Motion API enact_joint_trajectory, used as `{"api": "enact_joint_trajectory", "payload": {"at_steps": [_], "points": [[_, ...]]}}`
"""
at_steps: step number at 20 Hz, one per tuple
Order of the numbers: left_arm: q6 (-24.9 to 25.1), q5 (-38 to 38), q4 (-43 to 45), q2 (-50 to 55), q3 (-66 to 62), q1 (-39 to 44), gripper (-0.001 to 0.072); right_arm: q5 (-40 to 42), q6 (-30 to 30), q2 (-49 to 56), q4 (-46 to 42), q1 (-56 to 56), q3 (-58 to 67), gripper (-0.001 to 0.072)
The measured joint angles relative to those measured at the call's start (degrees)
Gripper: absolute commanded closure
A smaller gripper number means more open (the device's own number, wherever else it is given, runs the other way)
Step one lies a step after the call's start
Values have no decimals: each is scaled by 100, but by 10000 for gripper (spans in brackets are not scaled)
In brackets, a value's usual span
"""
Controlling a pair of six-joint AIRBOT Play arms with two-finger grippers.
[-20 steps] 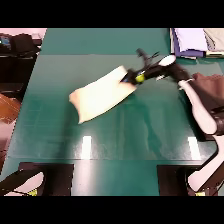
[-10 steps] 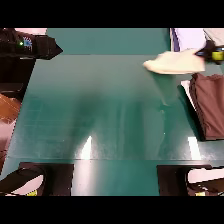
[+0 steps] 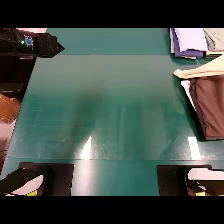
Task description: Fold the shirts.
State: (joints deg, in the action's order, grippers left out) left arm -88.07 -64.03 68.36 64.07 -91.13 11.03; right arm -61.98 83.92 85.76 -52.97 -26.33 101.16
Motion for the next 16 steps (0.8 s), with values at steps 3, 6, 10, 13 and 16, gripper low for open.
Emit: {"api": "enact_joint_trajectory", "payload": {"at_steps": [3, 6, 10, 13, 16], "points": [[0, 0, -2, 0, 0, 2, 681, 203, 15, -389, -114, -39, 0, 694], [-2, 0, -4, 0, 0, 2, 681, 197, 17, -780, -258, -57, 0, 694], [-4, -7, -4, 0, 0, 2, 680, -208, 20, -1237, -369, -177, 0, 694], [-2, -11, -4, 0, 0, 2, 680, -656, 22, -1532, -402, -398, -125, 694], [-2, -33, -4, 0, 0, 2, 681, -1088, 31, -1888, -511, -688, -616, 694]]}}
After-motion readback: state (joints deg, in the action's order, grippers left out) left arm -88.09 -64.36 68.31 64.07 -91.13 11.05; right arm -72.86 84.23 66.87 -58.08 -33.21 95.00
